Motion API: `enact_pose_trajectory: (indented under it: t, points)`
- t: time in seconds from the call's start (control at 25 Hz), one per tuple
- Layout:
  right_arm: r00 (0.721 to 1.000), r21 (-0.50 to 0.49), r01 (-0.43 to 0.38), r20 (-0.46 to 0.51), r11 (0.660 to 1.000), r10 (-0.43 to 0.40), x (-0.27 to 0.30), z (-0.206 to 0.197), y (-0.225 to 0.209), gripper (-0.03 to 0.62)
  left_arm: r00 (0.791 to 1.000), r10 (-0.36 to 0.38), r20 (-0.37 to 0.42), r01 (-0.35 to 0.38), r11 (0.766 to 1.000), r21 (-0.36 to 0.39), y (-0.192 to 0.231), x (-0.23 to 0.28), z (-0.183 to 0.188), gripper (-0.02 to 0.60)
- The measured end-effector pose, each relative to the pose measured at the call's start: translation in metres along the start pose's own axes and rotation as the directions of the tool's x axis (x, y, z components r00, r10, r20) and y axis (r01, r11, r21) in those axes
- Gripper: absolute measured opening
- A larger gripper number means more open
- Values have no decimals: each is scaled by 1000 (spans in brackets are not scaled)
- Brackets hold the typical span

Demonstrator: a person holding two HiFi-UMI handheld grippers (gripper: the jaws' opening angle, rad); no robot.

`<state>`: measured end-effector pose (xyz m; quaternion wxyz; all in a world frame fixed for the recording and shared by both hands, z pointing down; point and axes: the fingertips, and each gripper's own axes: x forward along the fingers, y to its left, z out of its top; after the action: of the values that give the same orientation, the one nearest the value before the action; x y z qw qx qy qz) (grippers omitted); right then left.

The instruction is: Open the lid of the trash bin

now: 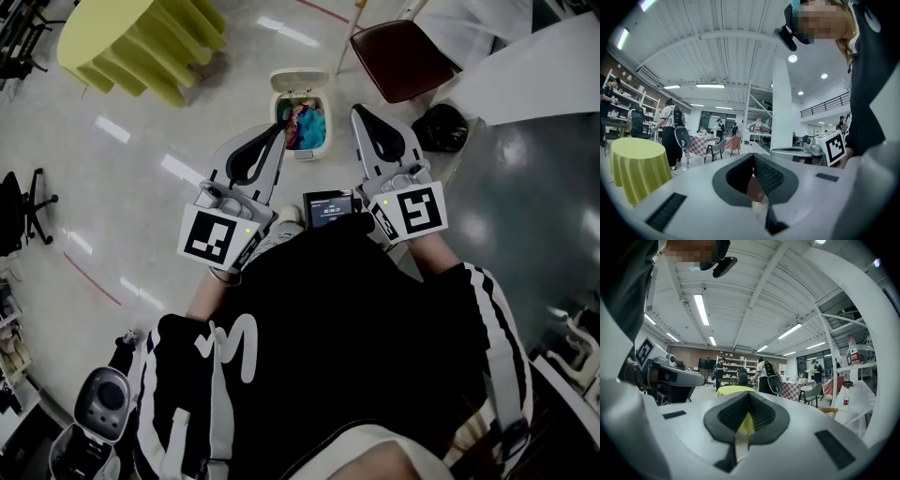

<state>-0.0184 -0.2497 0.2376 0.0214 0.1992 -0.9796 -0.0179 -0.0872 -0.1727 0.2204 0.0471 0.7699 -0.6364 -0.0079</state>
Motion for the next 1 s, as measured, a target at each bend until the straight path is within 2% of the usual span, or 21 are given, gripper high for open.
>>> enact_pose_trajectory:
  t: [0.28, 1.0]
  points:
    - [999, -10, -5, 43, 1000, 5, -6, 8, 6, 3, 1000, 2, 7, -2, 1000, 1, 1, -3, -1, 8]
    - [998, -15, -1, 59, 1000, 2, -10, 11, 11, 3, 1000, -10, 9, 10, 1000, 0, 1, -4, -1, 8]
